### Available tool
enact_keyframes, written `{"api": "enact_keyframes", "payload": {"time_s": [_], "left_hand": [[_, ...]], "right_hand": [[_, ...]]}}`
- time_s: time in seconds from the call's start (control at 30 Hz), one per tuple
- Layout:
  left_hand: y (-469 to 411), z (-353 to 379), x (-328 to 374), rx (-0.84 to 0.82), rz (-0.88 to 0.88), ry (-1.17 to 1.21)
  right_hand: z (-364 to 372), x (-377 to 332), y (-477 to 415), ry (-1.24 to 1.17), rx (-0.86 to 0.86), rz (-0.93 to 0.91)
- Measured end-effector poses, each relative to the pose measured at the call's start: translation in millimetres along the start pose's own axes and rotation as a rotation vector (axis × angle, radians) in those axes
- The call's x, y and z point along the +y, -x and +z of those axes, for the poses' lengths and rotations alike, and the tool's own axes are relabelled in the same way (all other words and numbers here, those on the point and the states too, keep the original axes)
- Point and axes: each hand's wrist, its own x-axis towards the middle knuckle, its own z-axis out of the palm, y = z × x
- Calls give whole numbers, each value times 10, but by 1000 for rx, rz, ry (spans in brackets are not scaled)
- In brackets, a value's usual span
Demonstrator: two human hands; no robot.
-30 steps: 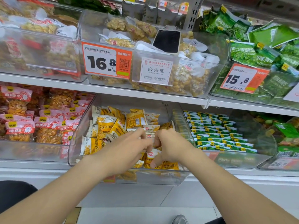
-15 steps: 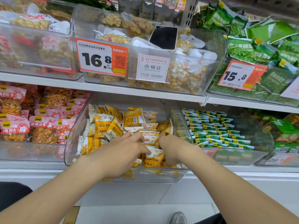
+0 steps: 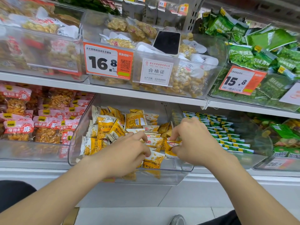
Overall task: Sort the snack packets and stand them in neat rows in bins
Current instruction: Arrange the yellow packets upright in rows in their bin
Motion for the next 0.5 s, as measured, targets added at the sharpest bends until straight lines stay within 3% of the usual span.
{"api": "enact_keyframes", "payload": {"time_s": [0.13, 0.23, 0.33, 0.5], "left_hand": [[-49, -33, 67, 140, -9, 117], [-73, -80, 146, 233, -62, 373], [-94, -146, 221, 238, -64, 672], [-63, -159, 240, 191, -141, 945]], "right_hand": [[-11, 71, 8, -168, 108, 22], [5, 71, -48, -366, 119, -30], [-28, 16, -54, -702, 9, -73], [-37, 106, -53, -974, -201, -120]]}}
